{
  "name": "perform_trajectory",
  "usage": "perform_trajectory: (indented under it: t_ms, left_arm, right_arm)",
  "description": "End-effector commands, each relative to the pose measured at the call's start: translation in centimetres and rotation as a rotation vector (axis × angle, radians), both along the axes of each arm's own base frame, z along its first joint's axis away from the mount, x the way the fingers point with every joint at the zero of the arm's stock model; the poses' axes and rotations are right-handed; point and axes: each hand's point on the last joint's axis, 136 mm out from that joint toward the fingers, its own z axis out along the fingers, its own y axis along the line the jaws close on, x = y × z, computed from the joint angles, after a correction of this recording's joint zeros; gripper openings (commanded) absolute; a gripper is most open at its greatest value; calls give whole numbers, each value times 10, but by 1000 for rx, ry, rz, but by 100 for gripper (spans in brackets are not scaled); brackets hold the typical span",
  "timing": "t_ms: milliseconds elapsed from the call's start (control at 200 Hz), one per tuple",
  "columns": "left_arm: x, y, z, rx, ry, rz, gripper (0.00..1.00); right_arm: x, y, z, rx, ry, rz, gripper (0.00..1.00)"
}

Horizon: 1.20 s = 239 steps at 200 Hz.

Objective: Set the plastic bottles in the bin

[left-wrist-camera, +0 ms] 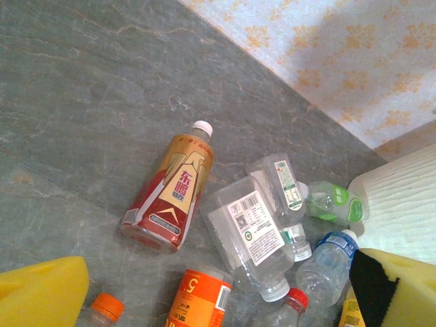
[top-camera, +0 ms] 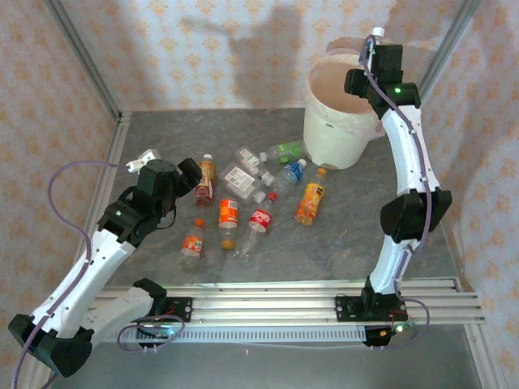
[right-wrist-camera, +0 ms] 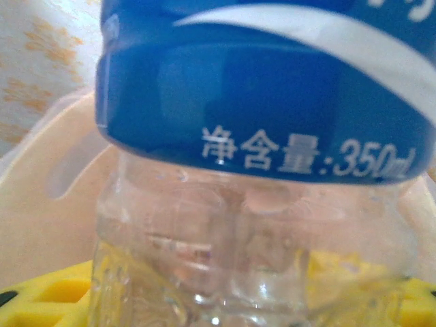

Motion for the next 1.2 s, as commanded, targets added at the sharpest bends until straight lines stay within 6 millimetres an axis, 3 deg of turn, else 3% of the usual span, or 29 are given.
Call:
perform_trajectory:
  t_ms: [0,95,365,525,625,726,886,1191]
  left_arm:
    - [-1,-1,-7,15,23,-28,100]
    - [1,-3,-12,17,45,-35,100]
    - [6,-6,-28,29,112,-50,100]
    - [7,-6,-36,36,139,-47,100]
    - [5,3,-42,45,158,6,100]
    - [1,11,-45,40,155,49,100]
    - [-8,16,-54,55,190,48,100]
    - [-47,13,-106,87,432,-42,100]
  right_arm:
    - [-5,-13,-7,-66,71,-53,50]
    - [-2,-18,-8,-66,80,-85,58]
    - [-13,-29,-3,-75,82,-157,66]
    - [-21,-26,-1,-54,102,-146,71]
    - [-26,-24,1,-40,104,-135,83]
    - [-30,-24,8,-31,84,-142,93]
    - [-38,-21,30,4,20,-134,97]
    - [-70,-13,68,80,-127,-109,99]
